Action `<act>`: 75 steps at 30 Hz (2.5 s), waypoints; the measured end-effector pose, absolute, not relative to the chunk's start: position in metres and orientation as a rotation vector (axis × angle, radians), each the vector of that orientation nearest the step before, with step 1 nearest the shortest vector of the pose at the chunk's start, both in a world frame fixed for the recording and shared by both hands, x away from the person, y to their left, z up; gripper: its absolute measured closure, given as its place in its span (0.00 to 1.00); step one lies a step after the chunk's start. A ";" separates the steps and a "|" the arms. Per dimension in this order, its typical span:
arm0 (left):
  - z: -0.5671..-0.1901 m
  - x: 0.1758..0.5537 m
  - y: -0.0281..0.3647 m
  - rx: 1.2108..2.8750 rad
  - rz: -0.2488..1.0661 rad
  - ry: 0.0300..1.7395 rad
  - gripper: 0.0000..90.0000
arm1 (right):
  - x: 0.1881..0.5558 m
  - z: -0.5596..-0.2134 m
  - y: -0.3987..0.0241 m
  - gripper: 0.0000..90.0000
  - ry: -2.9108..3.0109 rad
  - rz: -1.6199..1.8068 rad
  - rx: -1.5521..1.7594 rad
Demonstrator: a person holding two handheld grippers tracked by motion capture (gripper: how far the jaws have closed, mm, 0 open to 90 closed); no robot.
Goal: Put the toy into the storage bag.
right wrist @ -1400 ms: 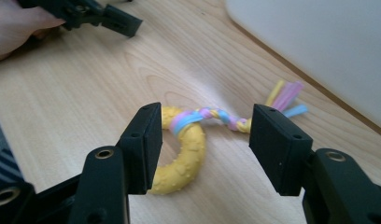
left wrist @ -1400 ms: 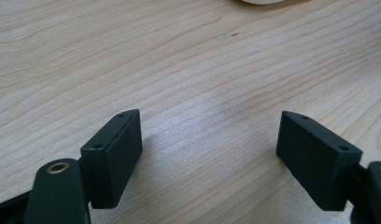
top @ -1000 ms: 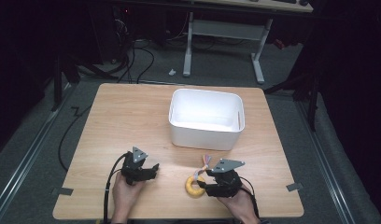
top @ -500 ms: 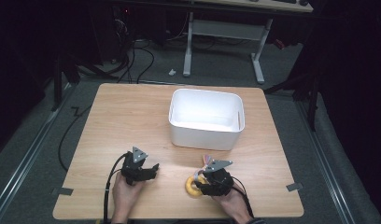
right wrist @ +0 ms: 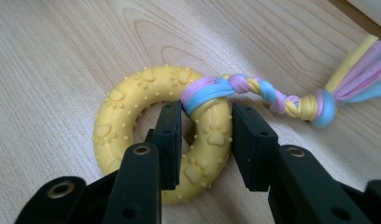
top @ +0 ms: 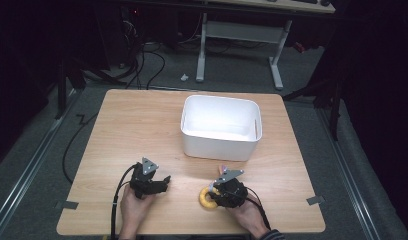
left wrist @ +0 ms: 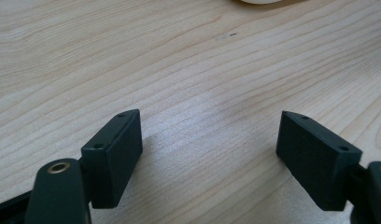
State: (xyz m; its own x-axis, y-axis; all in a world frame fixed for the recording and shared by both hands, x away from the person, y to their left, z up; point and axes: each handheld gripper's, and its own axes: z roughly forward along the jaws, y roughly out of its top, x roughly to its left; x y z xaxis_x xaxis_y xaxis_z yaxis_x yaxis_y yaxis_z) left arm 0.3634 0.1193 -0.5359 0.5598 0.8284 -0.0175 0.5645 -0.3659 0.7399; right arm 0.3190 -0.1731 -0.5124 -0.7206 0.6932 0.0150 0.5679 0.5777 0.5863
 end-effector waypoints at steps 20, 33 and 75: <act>-0.536 0.364 0.119 2.078 0.467 1.109 0.25 | 0.317 -0.485 -0.203 0.74 2.467 0.988 1.075; -0.536 0.364 0.119 2.080 0.469 1.113 0.25 | 0.303 -0.457 -0.217 0.74 2.409 1.060 1.072; -0.536 0.366 0.119 2.085 0.464 1.106 0.24 | 0.362 -0.327 -0.247 0.74 2.304 1.163 0.959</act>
